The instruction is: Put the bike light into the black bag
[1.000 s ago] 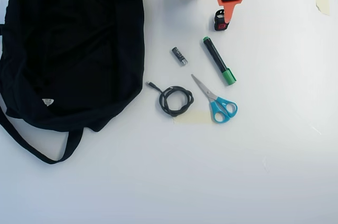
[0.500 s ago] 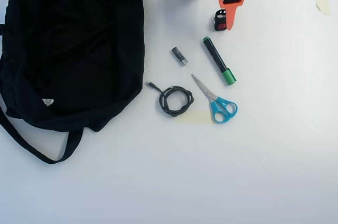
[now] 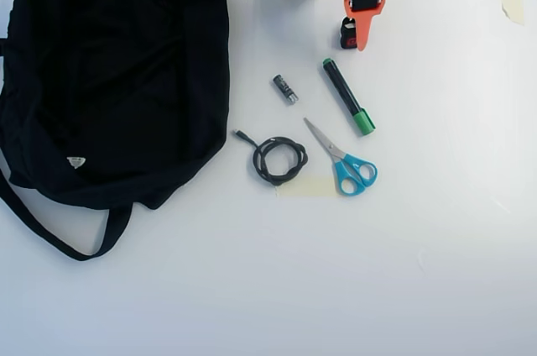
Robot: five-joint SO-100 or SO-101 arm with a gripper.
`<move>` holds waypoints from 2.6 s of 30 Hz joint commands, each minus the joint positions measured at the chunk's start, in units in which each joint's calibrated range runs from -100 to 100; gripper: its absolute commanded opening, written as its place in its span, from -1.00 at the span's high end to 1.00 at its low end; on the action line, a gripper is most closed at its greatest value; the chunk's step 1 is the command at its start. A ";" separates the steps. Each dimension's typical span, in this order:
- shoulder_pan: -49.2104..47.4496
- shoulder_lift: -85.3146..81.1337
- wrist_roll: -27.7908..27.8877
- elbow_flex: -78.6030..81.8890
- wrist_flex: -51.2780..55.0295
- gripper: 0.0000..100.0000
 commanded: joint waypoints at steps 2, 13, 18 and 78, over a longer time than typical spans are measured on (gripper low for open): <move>0.36 0.15 -0.85 0.93 -1.84 0.51; 1.70 0.15 -1.11 6.05 -6.32 0.51; 3.12 0.15 -1.11 8.12 -7.52 0.52; 17.56 -0.93 -6.99 -21.80 2.21 0.96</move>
